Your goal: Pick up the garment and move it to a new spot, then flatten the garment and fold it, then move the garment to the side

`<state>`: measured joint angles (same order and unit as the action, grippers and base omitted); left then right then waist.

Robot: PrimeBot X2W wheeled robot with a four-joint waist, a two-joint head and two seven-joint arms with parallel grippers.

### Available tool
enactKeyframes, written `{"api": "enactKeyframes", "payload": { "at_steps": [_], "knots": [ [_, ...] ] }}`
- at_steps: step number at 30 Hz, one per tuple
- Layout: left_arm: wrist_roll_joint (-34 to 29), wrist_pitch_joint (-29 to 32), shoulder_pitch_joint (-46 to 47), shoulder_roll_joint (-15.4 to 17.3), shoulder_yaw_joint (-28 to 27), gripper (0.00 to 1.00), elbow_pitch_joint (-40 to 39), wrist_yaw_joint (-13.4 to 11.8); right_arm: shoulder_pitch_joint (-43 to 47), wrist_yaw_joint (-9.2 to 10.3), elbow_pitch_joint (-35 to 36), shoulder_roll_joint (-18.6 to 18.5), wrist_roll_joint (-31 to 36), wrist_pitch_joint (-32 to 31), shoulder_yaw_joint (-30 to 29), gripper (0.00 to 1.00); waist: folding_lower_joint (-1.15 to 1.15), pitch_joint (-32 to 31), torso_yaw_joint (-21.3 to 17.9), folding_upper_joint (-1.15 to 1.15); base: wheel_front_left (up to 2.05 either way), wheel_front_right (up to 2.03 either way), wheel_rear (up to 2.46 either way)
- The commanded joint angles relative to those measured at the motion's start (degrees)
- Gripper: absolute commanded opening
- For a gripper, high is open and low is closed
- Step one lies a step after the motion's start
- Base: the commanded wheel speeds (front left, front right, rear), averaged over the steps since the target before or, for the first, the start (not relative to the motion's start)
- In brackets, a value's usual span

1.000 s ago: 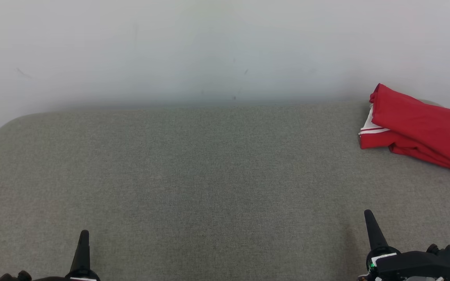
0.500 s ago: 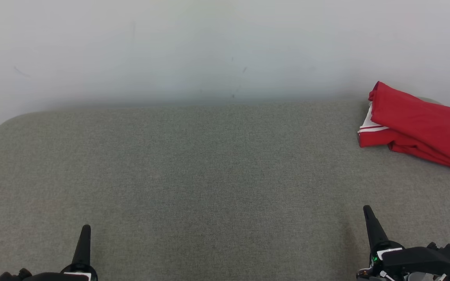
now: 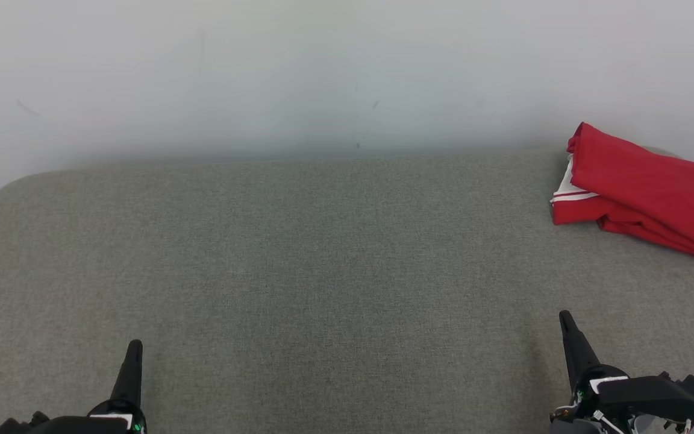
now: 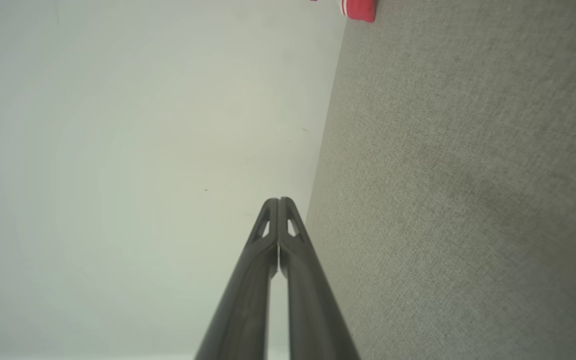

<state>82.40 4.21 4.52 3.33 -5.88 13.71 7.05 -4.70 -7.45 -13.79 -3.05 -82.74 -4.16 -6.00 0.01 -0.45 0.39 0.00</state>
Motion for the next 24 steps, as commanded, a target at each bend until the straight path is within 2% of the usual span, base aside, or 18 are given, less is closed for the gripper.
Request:
{"api": "enactKeyframes", "payload": {
  "at_steps": [1,17,24],
  "knots": [
    [1.7,0.5,0.9,-0.1,-0.3,0.0,0.0,0.2,-0.7,-0.05,0.1,0.2,-1.5,-0.5,-0.2,0.0,0.0,0.1,0.0,0.0,0.0,0.0,0.0],
    [9.1,2.3,1.9,-0.5,-0.7,0.0,0.4,0.7,-1.6,-0.06,-0.2,0.3,-8.7,-2.3,-0.6,0.0,-0.01,0.5,-0.3,0.0,0.0,0.0,0.0],
    [10.1,2.5,2.1,-0.5,-0.8,0.0,0.4,0.5,-1.7,-0.06,-0.3,0.3,-9.7,-2.6,-0.6,0.0,-0.01,0.6,-0.4,0.0,0.0,0.0,0.0]
  ]
}}
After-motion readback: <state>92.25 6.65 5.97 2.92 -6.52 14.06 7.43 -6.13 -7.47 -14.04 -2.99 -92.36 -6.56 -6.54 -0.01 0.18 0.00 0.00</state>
